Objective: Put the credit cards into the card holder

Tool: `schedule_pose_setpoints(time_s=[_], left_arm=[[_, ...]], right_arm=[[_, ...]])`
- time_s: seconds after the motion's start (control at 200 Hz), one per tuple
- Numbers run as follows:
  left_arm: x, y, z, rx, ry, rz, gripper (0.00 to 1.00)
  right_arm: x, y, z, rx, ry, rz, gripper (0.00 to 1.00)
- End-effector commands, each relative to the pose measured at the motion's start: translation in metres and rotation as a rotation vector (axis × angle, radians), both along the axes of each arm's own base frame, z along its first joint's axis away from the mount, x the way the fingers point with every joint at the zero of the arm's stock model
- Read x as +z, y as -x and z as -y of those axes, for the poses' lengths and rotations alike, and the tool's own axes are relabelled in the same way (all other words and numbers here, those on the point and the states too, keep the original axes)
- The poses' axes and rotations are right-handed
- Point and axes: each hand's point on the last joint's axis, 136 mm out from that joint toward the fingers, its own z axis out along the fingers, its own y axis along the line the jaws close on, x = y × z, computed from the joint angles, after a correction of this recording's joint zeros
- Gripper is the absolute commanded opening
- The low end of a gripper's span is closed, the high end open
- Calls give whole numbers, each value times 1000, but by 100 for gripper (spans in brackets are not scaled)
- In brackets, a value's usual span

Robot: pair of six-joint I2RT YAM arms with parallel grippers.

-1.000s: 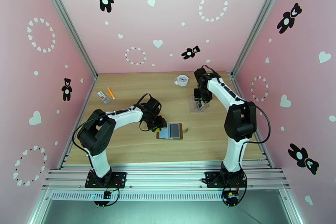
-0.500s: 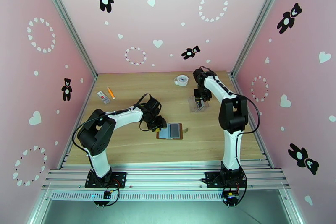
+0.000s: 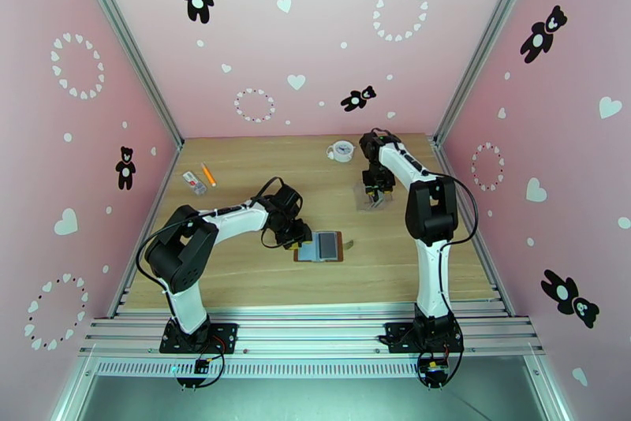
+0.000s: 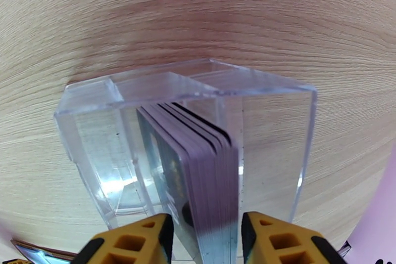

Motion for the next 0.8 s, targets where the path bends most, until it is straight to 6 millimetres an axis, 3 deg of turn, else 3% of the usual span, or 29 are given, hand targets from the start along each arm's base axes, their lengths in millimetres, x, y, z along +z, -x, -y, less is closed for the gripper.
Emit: schedule_pose_setpoints(time_s=[0.0, 0.55, 0.796], left_arm=[[-4, 0, -4, 2, -15, 3, 37], [-7, 1, -3, 0, -14, -1, 37], [-7, 0, -3, 0, -12, -2, 37]], right_arm=[[5, -1, 11, -8, 56, -5, 42], [29, -4, 24, -19, 122, 38, 38], [29, -4, 20, -18, 96, 33, 18]])
